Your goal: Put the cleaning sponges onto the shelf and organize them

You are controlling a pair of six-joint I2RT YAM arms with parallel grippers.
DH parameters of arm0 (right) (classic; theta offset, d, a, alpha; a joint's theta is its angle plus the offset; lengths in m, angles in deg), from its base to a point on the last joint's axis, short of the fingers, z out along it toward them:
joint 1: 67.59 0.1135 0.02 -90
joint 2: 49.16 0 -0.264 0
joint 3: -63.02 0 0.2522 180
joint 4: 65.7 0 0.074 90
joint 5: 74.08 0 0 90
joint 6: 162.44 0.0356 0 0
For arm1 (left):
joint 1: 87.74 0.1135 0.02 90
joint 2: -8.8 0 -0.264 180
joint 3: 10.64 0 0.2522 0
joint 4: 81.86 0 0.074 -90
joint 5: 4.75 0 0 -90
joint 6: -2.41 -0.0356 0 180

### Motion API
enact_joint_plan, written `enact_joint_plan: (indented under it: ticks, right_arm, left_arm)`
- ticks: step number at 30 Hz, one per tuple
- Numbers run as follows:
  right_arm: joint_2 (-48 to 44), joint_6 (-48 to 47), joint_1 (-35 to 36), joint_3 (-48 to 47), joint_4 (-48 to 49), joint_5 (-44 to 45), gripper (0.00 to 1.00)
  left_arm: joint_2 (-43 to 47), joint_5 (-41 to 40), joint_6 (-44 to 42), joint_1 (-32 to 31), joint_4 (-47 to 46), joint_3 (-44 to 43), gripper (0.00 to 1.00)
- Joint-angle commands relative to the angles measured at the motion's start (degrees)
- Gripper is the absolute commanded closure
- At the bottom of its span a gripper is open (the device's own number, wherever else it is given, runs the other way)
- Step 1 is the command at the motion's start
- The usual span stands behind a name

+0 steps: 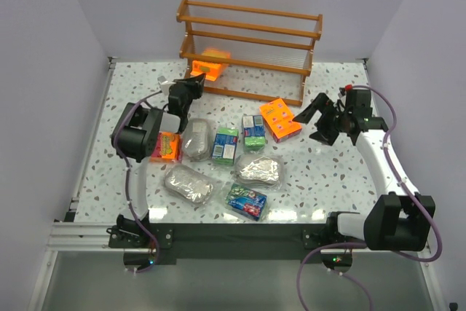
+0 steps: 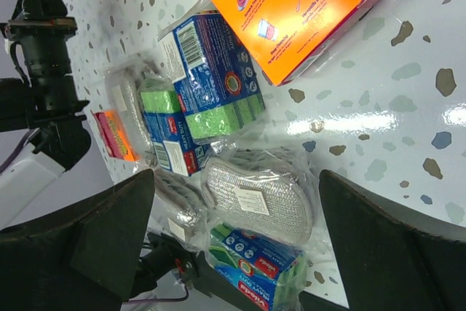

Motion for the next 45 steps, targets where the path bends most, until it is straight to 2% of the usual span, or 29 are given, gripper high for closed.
enact_joint_plan:
  ticks: [1,7,13,16,18,19,20,23,26,32,36,40,42,43,44,45]
  right_arm:
    - [0.52,-0.18,-0.37,0.39,2.64,-1.89,0.02]
    - [1.49,0.35,-0.46,0.04,3.44,-1.98,0.02]
    - [2.46,0.61,-0.46,-0.31,3.61,-1.89,0.02]
    - [2.81,0.88,-0.46,-0.49,3.7,-2.15,0.02]
    - [2.99,0.88,-0.46,-0.58,3.79,-2.06,0.02]
    - [3.07,0.88,-0.46,-0.67,3.7,-2.06,0.02]
    - [3.16,0.88,-0.46,-0.67,3.7,-2.15,0.02]
    - [3.42,0.88,-0.46,-1.02,3.61,-1.98,0.02]
    - [3.77,0.97,-0.46,-1.19,3.79,-1.98,0.02]
    - [4.57,1.05,-0.46,-1.11,4.49,-1.98,0.02]
    - [4.92,1.32,-0.46,-0.58,5.1,-1.98,0.02]
    - [4.83,1.05,-0.55,-0.23,5.46,-1.01,0.02]
    - [4.92,1.14,-0.64,-0.23,5.81,-0.31,0.03]
    - [4.92,1.32,-0.72,-0.31,6.16,0.04,0.04]
    - [5.01,1.49,-0.73,-0.49,6.34,0.22,0.06]
    - [5.27,1.67,-0.73,-0.75,7.12,0.66,0.06]
  left_arm:
    - [-2.38,-1.98,0.55,0.29,2.12,-4.37,1.0]
    - [-0.89,-6.2,0.73,0.37,11.34,-4.03,1.0]
    - [-0.72,-6.99,1.43,0.64,15.58,-4.2,1.0]
    - [0.16,-8.48,1.69,0.64,17.07,-3.67,0.97]
    - [-0.19,-8.57,1.96,0.9,19.08,-4.55,0.89]
    - [-0.45,-8.49,2.13,0.9,19.1,-4.81,0.81]
    - [-0.63,-8.05,2.31,0.9,19.1,-4.99,0.67]
    - [-1.07,-7.26,2.31,0.81,19.88,-6.13,0.48]
    - [-0.72,-6.73,2.49,0.64,20.06,-6.05,0.43]
    - [4.37,-3.4,2.22,0.55,16.82,-1.14,0.38]
    - [13.75,1.43,-1.19,1.34,10.67,9.47,0.37]
    - [22.29,8.02,-8.22,4.84,9.51,16.79,0.38]
    - [26.16,13.38,-14.61,6.78,11.53,17.94,0.49]
    - [27.31,14.44,-18.13,7.14,11.71,17.95,0.67]
    - [28.1,16.8,-21.65,7.49,13.28,15.51,0.75]
    - [29.07,17.96,-28.38,7.84,19.47,13.48,0.81]
